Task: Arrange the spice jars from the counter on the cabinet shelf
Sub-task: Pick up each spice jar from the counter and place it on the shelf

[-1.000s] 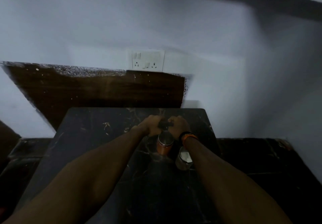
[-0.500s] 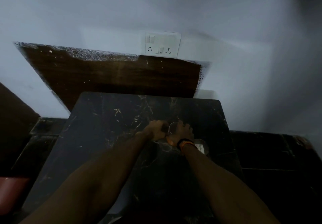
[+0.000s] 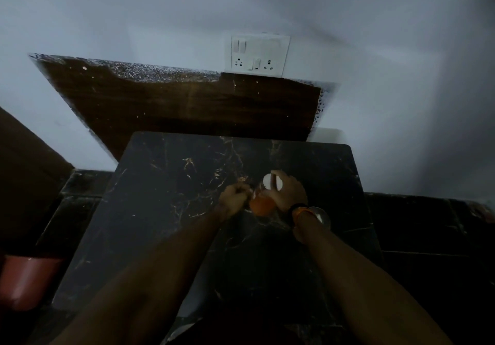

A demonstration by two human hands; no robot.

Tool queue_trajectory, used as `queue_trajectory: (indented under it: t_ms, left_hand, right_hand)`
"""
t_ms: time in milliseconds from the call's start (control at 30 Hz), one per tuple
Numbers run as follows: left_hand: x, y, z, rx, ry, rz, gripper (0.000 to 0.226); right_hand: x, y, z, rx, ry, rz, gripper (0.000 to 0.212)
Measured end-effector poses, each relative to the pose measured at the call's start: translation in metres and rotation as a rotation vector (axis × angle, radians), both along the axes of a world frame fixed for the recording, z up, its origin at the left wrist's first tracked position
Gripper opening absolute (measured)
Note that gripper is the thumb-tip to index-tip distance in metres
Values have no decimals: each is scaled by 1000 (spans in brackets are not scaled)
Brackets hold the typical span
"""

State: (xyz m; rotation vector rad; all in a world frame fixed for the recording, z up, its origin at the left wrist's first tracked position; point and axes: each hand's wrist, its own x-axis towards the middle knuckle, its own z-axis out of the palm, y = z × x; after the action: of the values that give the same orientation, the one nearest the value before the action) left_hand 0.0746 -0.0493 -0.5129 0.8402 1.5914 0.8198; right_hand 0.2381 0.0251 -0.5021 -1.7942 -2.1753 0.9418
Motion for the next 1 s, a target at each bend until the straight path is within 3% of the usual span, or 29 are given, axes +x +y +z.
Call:
queue_trajectory:
  t_ms: [167,300,367,567,767,1000]
  left_hand:
    - [1,-5,2,-118,-447,281,42]
    - [3,-1,7,-215,-880,301,47]
    - [9,-1,15,-198,-991,262,51]
    - [24,3,39,-14,-1104,278,55]
    - [30,10,72,175,-1053,235,74]
    - [32,22,101,279,-1010,163,62]
  right_hand:
    - [3,10,29,-224,462,58,69]
    - [7,15,46,-344,757,47,72]
    - [8,17,50,-363,843,25,74]
    - [7,22,66,-343,1039,-97,74]
    - [0,26,92,-325,1203,-181,70]
    - [-3,36,124,-318,1306,-187,67]
